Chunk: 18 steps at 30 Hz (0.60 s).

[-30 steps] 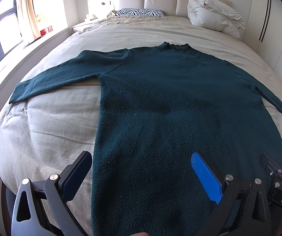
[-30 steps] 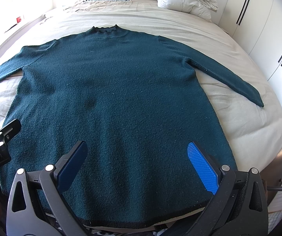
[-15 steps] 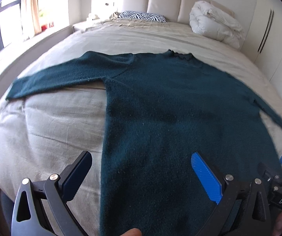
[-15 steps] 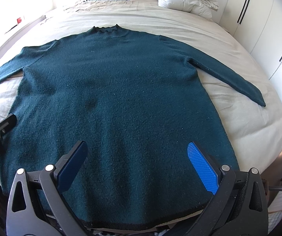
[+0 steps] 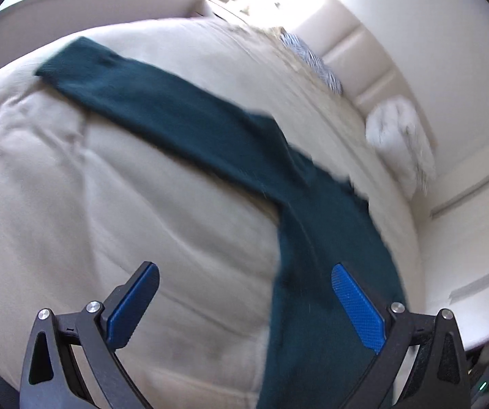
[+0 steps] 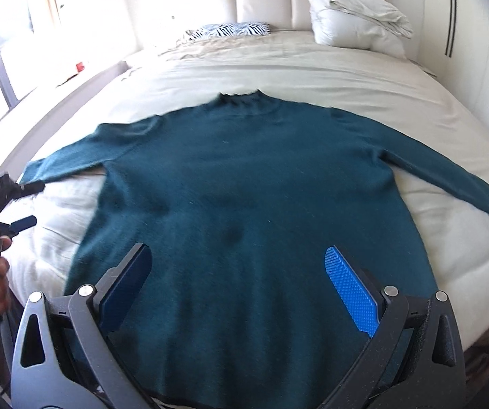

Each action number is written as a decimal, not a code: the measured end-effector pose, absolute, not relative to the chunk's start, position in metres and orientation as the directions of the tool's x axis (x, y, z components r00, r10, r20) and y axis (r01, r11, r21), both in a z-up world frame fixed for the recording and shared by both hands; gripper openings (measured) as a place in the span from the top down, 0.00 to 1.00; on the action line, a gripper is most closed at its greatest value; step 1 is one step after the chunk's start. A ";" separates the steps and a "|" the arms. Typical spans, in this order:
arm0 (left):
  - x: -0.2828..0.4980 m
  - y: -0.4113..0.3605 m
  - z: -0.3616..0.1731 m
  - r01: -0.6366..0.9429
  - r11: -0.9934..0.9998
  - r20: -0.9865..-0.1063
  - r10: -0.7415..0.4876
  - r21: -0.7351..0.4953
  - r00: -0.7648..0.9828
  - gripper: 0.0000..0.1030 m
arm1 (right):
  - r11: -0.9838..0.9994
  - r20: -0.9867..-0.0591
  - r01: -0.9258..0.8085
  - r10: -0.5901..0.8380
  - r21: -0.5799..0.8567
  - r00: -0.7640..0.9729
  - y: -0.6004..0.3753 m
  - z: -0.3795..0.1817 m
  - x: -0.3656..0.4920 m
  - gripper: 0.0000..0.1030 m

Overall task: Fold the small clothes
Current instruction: 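Grasp the sweater sleeve cuff with the left tool and lift it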

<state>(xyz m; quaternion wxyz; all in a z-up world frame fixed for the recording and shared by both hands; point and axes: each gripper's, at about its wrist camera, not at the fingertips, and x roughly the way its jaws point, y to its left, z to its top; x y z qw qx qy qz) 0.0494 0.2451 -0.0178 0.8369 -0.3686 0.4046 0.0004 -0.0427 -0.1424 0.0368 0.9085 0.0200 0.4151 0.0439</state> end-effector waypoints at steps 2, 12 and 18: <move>0.052 0.278 -0.020 -0.340 0.661 -0.644 -0.288 -0.669 0.708 0.00 | 0.994 -0.749 -0.069 0.113 0.091 0.653 -0.140 0.039 -0.041 0.00; 0.084 0.396 -0.052 -0.407 0.272 -0.475 -0.270 -0.872 0.838 0.19 | 0.979 -0.760 -0.070 0.192 0.190 0.621 -0.130 0.023 -0.024 0.00; 0.090 0.414 -0.091 -0.472 0.087 -0.479 -0.232 -0.877 0.847 0.22 | 0.975 -0.773 -0.073 0.212 0.212 0.597 -0.128 0.010 -0.016 0.00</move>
